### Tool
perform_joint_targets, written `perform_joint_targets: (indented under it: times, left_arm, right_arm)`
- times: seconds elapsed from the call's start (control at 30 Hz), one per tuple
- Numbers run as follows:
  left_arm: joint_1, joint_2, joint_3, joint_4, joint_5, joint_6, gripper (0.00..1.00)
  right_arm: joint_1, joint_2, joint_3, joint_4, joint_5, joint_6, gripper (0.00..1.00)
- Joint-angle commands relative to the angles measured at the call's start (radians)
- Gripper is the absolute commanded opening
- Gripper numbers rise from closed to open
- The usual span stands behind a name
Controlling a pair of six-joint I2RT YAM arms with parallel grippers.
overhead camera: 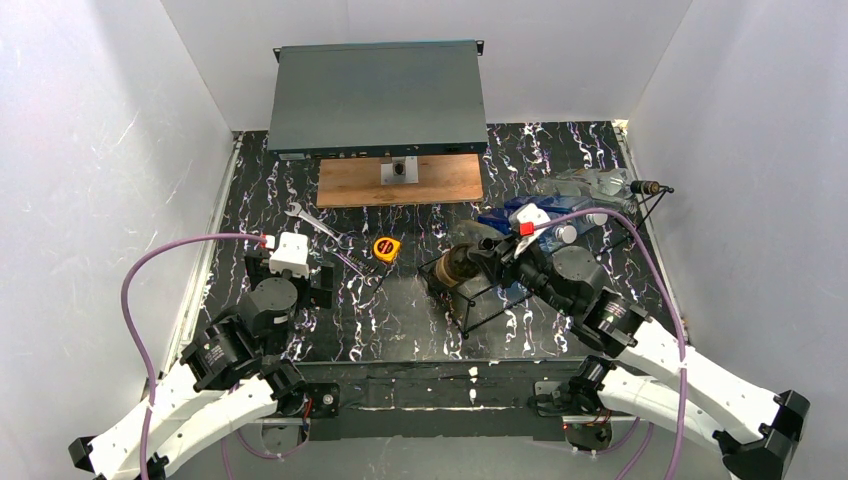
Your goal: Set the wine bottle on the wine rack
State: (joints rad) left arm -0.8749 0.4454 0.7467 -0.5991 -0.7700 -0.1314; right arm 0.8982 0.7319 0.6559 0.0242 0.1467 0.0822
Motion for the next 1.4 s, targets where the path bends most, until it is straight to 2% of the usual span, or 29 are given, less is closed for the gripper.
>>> perform_joint_targets:
  times: [0.0,0.07,0.17,0.23,0.3,0.6,0.73,0.97,1.2,1.37]
  left_arm:
    - [-0.004,-0.011,0.002,0.007,-0.014,-0.01,0.99]
    - [-0.004,-0.011,0.002,0.007,-0.014,-0.011,0.99]
    - [-0.004,-0.01,0.002,0.007,-0.014,-0.011,0.99]
    - [-0.004,-0.007,0.003,0.007,-0.011,-0.011,0.99]
    - [-0.004,-0.005,0.005,0.007,-0.01,-0.011,0.99]
    - [-0.004,-0.001,0.005,0.008,-0.009,-0.01,0.99]
    - [-0.004,0.005,0.005,0.009,-0.011,-0.01,0.99]
    - [-0.004,0.009,0.005,0.009,-0.008,-0.01,0.99]
    - [-0.004,-0.001,0.005,0.007,-0.008,-0.01,0.99]
    - [-0.004,-0.007,0.005,0.007,-0.009,-0.011,0.99]
  right_arm:
    - [0.007,0.007,-0.041,-0.228,-0.071,0.069,0.41]
    - [0.007,0.008,-0.035,-0.267,-0.042,0.078,0.37]
    - [0.008,0.008,-0.027,-0.311,0.017,0.123,0.23]
    - [0.011,-0.004,-0.037,-0.309,0.04,0.171,0.09]
    - [0.015,-0.027,-0.072,-0.282,0.065,0.217,0.01]
    - [0.086,-0.062,-0.134,-0.242,0.173,0.203,0.01]
    - [0.096,-0.056,-0.152,-0.219,0.122,0.187,0.21]
    - [0.1,-0.061,-0.188,-0.181,0.059,0.216,0.44]
    - [0.1,-0.111,-0.198,-0.174,0.041,0.24,0.52]
    - [0.1,-0.115,-0.187,-0.202,0.056,0.242,0.54]
